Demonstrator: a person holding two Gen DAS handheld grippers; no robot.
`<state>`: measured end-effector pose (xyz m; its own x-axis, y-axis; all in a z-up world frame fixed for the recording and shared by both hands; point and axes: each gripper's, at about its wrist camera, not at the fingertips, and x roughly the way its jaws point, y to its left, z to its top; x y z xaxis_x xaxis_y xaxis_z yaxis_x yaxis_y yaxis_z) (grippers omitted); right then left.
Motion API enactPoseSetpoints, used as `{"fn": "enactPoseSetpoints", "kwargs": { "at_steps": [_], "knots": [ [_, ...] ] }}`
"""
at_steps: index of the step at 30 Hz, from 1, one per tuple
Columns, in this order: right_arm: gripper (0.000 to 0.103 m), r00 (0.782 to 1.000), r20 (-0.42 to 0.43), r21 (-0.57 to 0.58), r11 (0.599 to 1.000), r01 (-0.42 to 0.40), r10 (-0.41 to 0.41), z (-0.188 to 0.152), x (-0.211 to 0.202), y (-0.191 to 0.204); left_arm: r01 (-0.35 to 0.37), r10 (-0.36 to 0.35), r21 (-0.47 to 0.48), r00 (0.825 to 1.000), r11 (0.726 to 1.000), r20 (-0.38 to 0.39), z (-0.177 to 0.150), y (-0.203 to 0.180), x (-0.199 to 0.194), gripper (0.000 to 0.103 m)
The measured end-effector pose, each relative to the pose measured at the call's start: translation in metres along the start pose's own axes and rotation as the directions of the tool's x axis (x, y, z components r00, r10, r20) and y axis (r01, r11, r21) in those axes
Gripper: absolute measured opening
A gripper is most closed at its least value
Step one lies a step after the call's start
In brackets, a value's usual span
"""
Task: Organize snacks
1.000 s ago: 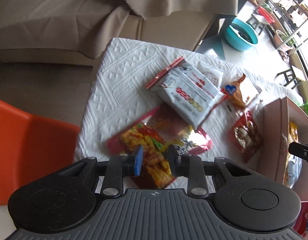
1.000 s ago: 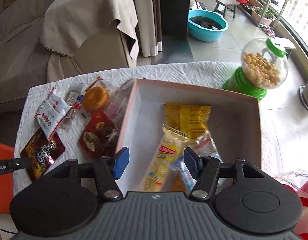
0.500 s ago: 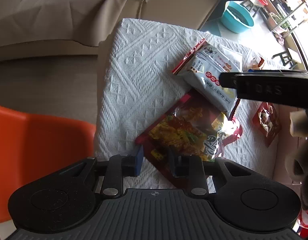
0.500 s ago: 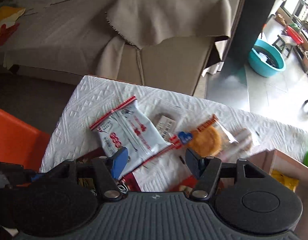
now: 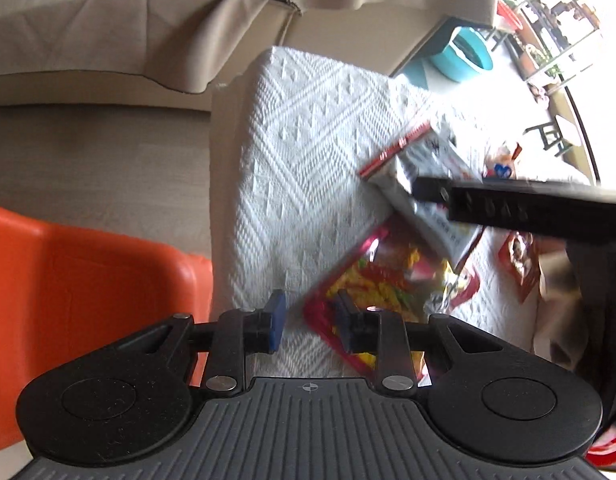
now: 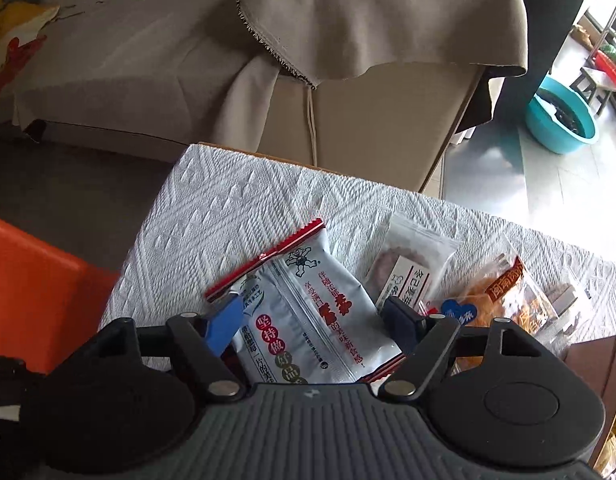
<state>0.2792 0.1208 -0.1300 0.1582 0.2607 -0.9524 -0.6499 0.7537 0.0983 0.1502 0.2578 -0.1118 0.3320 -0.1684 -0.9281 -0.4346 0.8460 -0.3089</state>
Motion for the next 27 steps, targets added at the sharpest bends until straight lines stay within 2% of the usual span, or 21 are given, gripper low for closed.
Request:
{"fn": "enactPoseSetpoints", "kwargs": {
  "at_steps": [3,5,8,12,19,24,27],
  "knots": [
    [0.058,1.0,0.0,0.068,0.998,-0.001,0.001,-0.015,-0.014,-0.008,0.017,-0.017,0.015,1.0,1.0,0.015,0.007,-0.003,0.0,0.031],
    [0.057,1.0,0.004,0.115,0.993,0.026,-0.027,-0.029,-0.025,-0.014,0.023,-0.024,0.037,1.0,0.999,0.018,0.013,-0.01,0.003,0.031],
    [0.057,0.998,-0.002,0.149,0.987,0.059,-0.059,-0.05,-0.036,-0.022,0.04,-0.042,0.093,0.999,0.995,0.019,0.02,-0.025,0.01,0.031],
    [0.057,0.998,-0.06,0.225,0.973,0.049,-0.037,-0.069,-0.042,-0.036,0.029,-0.027,0.166,1.0,0.986,-0.016,0.018,-0.045,0.024,0.031],
    [0.059,0.993,-0.116,0.257,0.966,0.028,0.002,-0.101,-0.047,-0.042,0.034,-0.016,0.263,0.997,0.964,-0.07,-0.009,-0.058,0.024,0.031],
    [0.059,0.992,-0.126,0.262,0.965,0.018,0.016,-0.118,-0.052,-0.042,0.027,0.0,0.26,0.995,0.965,-0.103,-0.031,-0.055,0.022,0.031],
    [0.059,0.992,-0.125,0.259,0.966,0.004,0.029,-0.129,-0.053,-0.039,0.079,-0.056,0.185,0.99,0.979,-0.129,-0.04,-0.048,0.021,0.031]
  ]
}}
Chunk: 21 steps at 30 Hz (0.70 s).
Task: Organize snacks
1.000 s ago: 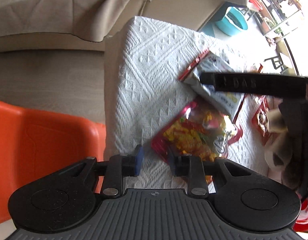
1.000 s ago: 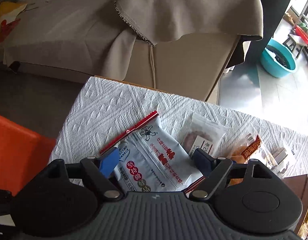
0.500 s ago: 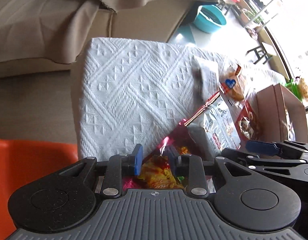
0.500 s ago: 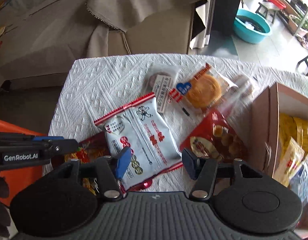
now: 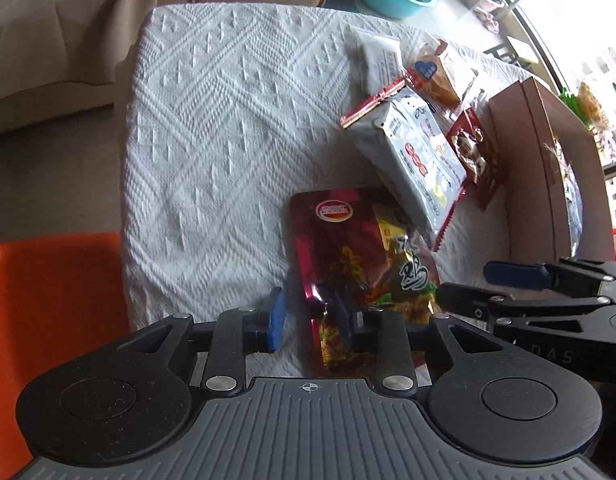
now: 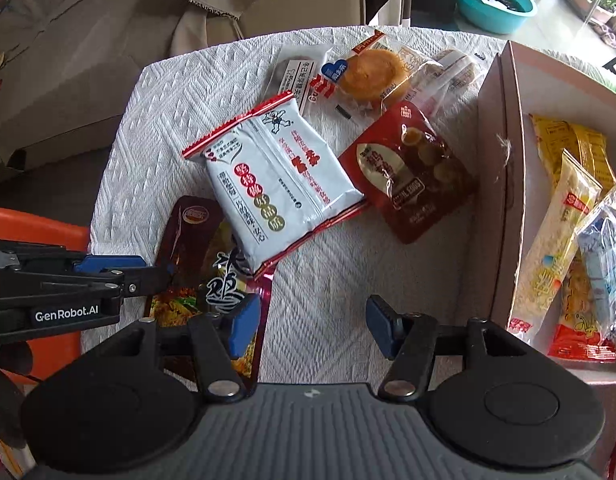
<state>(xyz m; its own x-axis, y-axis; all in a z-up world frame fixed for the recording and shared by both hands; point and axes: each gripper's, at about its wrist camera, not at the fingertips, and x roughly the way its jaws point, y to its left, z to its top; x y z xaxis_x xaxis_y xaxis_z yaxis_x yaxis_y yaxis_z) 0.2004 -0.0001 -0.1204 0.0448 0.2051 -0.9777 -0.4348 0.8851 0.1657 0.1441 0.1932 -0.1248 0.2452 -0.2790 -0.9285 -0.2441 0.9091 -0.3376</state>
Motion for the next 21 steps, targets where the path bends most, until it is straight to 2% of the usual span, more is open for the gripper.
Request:
{"fn": "enactPoseSetpoints", "kwargs": {
  "at_steps": [2,6,10,13,21],
  "knots": [
    [0.057,1.0,-0.007,0.0,1.0,-0.003,0.003,-0.007,0.001,-0.001,0.029,-0.029,-0.053,1.0,0.998,0.003,-0.004,0.005,-0.001,0.031],
    [0.045,1.0,-0.022,0.011,1.0,0.017,-0.017,-0.024,0.01,-0.004,0.019,-0.018,-0.07,1.0,0.997,0.012,-0.011,0.001,-0.003,0.031],
    [0.045,1.0,-0.006,0.011,1.0,0.016,-0.016,-0.029,0.01,-0.006,0.011,-0.011,-0.054,1.0,0.999,-0.003,-0.013,-0.009,0.0,0.032],
    [0.045,1.0,-0.011,0.004,1.0,0.024,-0.024,-0.028,0.011,-0.005,0.005,-0.005,-0.049,1.0,0.999,0.001,-0.009,-0.015,0.002,0.038],
    [0.045,1.0,-0.012,-0.043,0.999,0.015,-0.015,-0.023,0.014,-0.001,0.017,-0.011,-0.096,0.998,0.995,0.061,-0.005,-0.013,0.003,0.04]
  ]
}}
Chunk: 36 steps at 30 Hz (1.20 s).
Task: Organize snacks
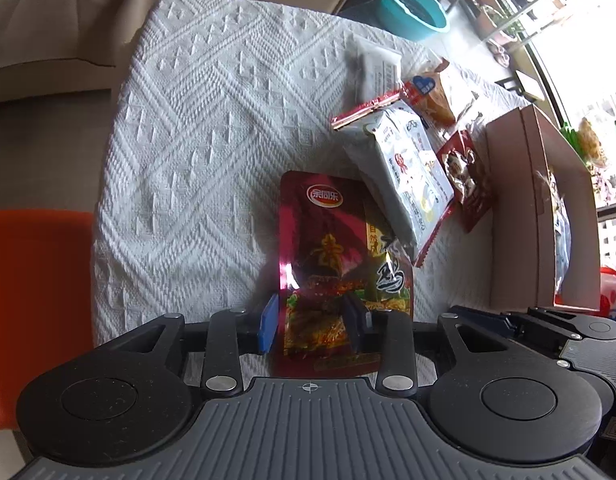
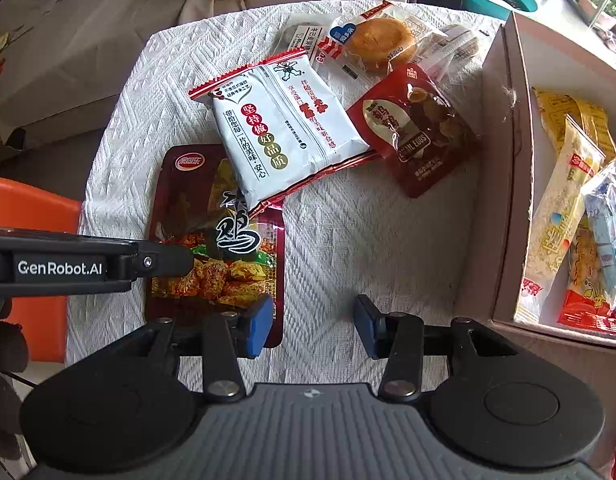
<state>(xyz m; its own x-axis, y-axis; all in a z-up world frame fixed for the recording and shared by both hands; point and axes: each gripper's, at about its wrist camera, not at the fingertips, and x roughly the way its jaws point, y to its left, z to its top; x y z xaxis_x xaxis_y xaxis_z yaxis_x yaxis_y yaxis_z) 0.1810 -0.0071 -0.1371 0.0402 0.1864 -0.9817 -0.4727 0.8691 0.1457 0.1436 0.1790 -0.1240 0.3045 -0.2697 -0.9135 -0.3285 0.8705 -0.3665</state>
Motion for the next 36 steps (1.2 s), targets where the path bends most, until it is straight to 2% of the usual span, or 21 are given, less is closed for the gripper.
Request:
{"fn": "enactPoseSetpoints", "kwargs": {
  "at_steps": [5,8,10,15,19,21,29,36],
  "knots": [
    [0.045,0.998,-0.016,-0.093,0.994,-0.054,0.053,-0.004,-0.004,-0.003,-0.071,0.072,-0.018,0.997,0.997,0.029,-0.006,-0.017,0.002,0.044],
    [0.046,0.996,-0.054,-0.13,0.988,-0.08,0.074,-0.01,-0.006,-0.009,-0.143,0.142,0.029,0.989,0.989,0.027,-0.012,-0.039,0.007,0.051],
    [0.047,0.995,-0.048,-0.174,0.98,-0.099,0.092,-0.014,-0.007,-0.01,-0.179,0.178,0.029,0.984,0.983,0.027,-0.012,-0.048,0.011,0.058],
    [0.058,0.991,-0.052,-0.264,0.956,-0.131,0.121,-0.015,-0.008,-0.006,-0.176,0.18,-0.061,0.982,0.982,0.051,-0.003,-0.056,0.017,0.061],
    [0.062,0.991,-0.047,-0.344,0.93,-0.132,0.123,-0.019,-0.007,0.0,-0.217,0.222,-0.067,0.972,0.974,0.076,0.004,-0.063,0.023,0.072],
    [0.065,0.991,-0.048,-0.373,0.918,-0.133,0.124,-0.02,-0.007,0.002,-0.242,0.245,-0.059,0.967,0.969,0.074,0.007,-0.067,0.025,0.073],
    [0.074,0.981,-0.151,-0.423,0.889,-0.177,0.124,-0.007,-0.002,0.008,-0.248,0.249,-0.068,0.969,0.966,0.003,0.02,-0.066,0.029,0.075],
    [0.078,0.97,-0.214,-0.435,0.879,-0.197,0.112,0.005,0.004,0.014,-0.243,0.236,-0.067,0.967,0.968,-0.093,0.041,-0.068,0.039,0.085]
  ]
}}
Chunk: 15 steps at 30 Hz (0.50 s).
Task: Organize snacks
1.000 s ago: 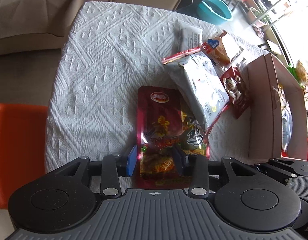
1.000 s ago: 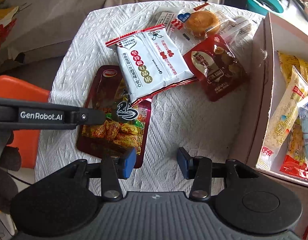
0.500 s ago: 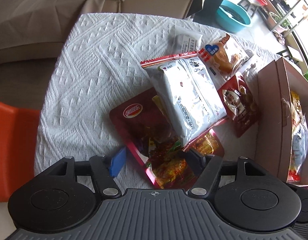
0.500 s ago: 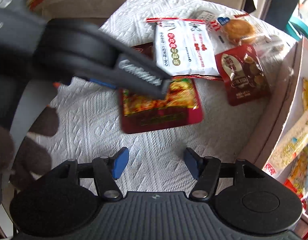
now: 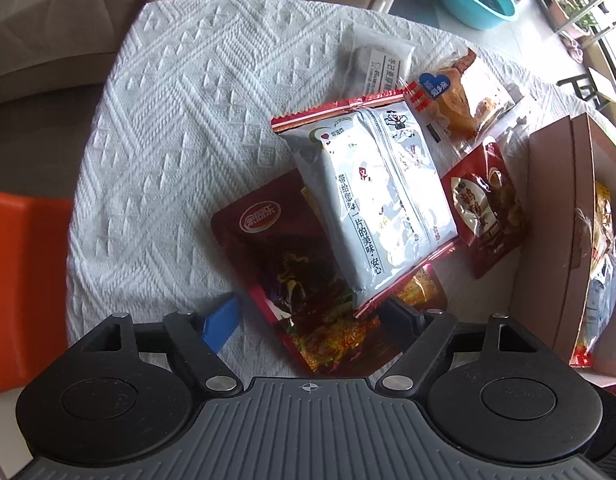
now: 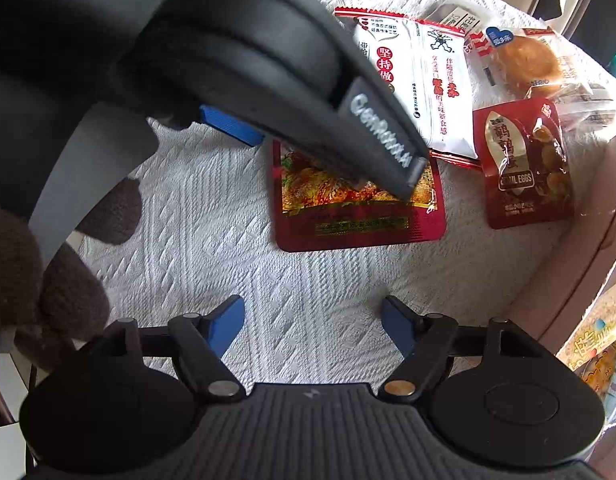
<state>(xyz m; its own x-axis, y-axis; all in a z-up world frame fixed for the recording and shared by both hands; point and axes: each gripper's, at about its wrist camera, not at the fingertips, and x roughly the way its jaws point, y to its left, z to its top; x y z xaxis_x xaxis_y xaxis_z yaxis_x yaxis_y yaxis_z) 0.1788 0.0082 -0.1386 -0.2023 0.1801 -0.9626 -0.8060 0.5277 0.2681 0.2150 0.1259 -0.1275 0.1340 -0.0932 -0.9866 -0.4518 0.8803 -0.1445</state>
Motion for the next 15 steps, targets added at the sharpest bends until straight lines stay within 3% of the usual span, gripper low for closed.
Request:
{"fn": "enactPoseSetpoints", "kwargs": {
  "at_steps": [4,6,9,15],
  "knots": [
    [0.082,1.0,-0.006,-0.034,0.999,0.007,-0.007,0.0,0.002,0.005,0.004,-0.003,0.049,1.0,0.999,-0.02,0.006,-0.01,0.008,0.098],
    [0.084,1.0,-0.003,-0.047,0.999,0.011,-0.012,-0.001,0.003,0.007,-0.022,0.026,0.109,0.999,0.994,-0.033,0.004,-0.022,0.012,0.101],
    [0.085,1.0,0.003,-0.066,0.998,0.022,-0.022,-0.004,0.003,0.011,-0.064,0.074,0.186,0.996,0.981,-0.047,0.002,-0.036,0.018,0.102],
    [0.085,0.999,-0.03,-0.063,0.998,0.017,-0.019,-0.002,0.003,0.02,-0.056,0.076,0.2,0.993,0.978,-0.095,0.003,-0.042,0.022,0.101]
  ]
}}
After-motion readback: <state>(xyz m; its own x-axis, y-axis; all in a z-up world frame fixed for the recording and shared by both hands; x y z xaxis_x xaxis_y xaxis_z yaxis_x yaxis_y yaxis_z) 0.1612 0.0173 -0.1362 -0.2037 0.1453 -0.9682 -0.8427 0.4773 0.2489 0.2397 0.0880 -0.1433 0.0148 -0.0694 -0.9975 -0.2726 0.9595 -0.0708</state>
